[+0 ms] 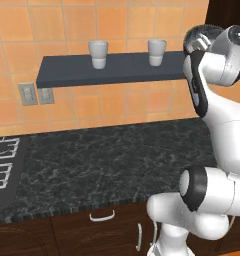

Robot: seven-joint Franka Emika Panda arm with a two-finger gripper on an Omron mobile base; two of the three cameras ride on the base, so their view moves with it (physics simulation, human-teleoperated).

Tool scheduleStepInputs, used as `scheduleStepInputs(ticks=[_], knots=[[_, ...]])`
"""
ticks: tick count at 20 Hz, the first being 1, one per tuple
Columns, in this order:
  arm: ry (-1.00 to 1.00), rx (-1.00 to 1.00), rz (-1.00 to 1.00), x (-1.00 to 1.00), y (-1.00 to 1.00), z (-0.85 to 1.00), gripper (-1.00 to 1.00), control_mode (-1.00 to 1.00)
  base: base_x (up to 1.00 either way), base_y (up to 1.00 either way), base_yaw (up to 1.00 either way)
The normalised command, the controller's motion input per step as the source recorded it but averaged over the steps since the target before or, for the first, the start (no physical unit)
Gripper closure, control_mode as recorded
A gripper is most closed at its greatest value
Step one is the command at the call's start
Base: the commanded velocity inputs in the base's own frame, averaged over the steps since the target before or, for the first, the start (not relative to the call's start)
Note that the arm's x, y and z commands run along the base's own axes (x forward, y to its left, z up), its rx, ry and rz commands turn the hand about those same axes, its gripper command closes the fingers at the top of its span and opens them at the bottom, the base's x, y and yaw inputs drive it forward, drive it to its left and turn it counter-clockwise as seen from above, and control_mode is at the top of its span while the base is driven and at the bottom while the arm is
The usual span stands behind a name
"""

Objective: Pick up the bowls on the counter and stack them on top of one another in the open cabinet. Place the smaller bowl on top of the larger bowl.

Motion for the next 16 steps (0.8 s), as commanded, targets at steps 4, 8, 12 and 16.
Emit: scheduleStepInputs(ticks=[4, 8, 12, 16], knots=[[0.06, 0.00, 0.00, 1.00, -0.02, -0.01, 1.00, -1.00, 0.00, 0.00, 0.00], [0.02, 0.00, 0.00, 1.00, 0.00, -0.07, 1.00, -1.00, 0.00, 0.00, 0.00], [-0.05, -0.01, 0.00, 0.78, 0.00, -0.26, -1.00, -1.00, 0.00, 0.00, 0.00], [-0.12, 0.00, 0.00, -0.12, 0.00, -0.03, -1.00, -1.00, 0.00, 0.00, 0.00]])
